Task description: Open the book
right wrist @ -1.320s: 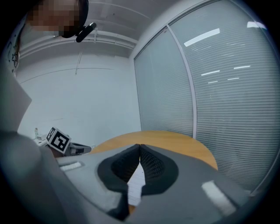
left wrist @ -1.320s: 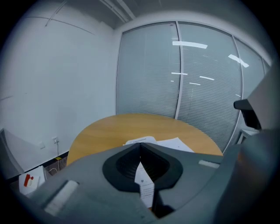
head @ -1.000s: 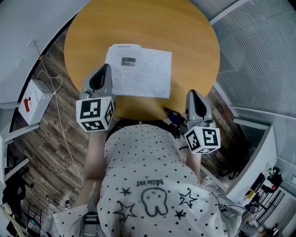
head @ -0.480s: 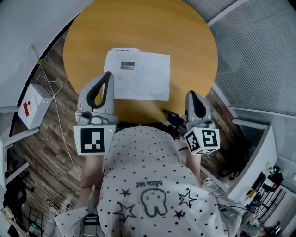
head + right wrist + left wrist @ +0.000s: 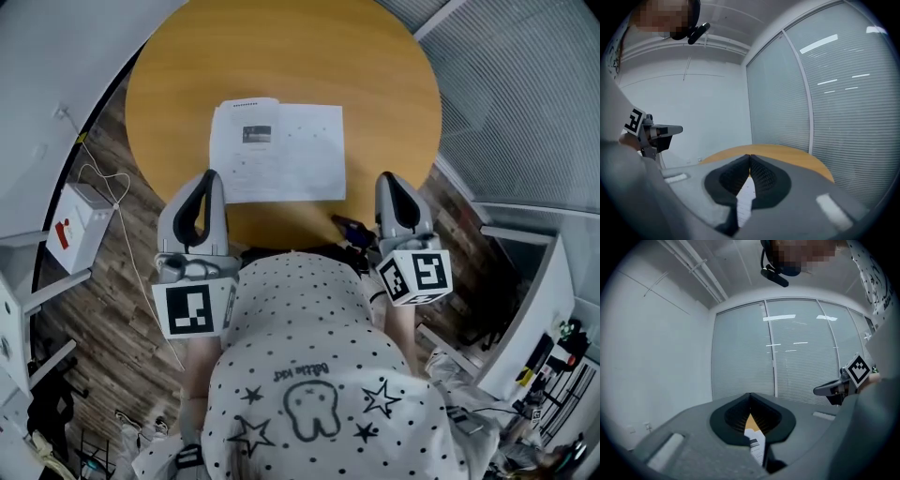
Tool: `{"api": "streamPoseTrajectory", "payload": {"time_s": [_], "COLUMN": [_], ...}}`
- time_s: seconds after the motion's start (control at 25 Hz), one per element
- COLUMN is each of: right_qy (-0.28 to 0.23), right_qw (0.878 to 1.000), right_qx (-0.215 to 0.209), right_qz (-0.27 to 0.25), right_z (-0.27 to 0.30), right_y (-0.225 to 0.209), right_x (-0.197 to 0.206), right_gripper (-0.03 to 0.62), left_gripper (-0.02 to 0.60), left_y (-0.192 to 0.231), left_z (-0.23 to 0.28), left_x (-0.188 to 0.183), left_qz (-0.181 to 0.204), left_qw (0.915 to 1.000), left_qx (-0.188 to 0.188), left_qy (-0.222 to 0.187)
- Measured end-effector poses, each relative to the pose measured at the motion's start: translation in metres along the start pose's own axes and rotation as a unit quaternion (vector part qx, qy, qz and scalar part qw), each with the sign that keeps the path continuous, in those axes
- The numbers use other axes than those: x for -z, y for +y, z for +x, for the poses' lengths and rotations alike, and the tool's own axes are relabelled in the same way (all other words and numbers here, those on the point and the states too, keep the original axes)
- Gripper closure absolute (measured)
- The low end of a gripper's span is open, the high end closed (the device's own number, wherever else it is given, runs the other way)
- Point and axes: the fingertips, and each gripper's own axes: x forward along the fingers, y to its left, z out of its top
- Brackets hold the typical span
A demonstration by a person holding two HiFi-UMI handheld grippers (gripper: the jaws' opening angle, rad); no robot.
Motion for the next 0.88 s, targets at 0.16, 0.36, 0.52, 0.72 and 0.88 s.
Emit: {"api": "streamPoseTrajectory", "payload": {"time_s": [0.16,0.36,0.52,0.72,0.88], "right_qy": [0.002,0.005,0.011,0.012,0.012], "right_qw": [1.000,1.000,1.000,1.000,1.000], "right_qx": [0.004,0.006,0.009,0.016,0.019], "right_qz": [0.002,0.003,0.004,0.010,0.012], "right_z": [-0.002,-0.004,-0.010,-0.016,-0.015], "right_y": [-0.003,-0.003,-0.004,-0.007,-0.013], "right_x": [0.002,0.003,0.006,0.008,0.011], "right_gripper": [0.589,0.589,0.589,0.589,0.589], "left_gripper": [0.571,0.571,0.571,0.571,0.571], "left_y": [-0.003,-0.015,-0.015,-0.011,-0.012], "left_z": [-0.002,0.005,0.007,0.007,0.008], "left_x": [-0.008,-0.017,-0.024,-0.026,-0.025], "left_qz": [-0.019,-0.013,-0.007,0.003,0.004], "left_qw": [0.9998,0.9998,0.9998,0.9999,0.9998], "left_qx": [-0.007,0.012,0.016,0.011,0.009], "left_qy": [0.001,0.006,0.008,0.011,0.014]}}
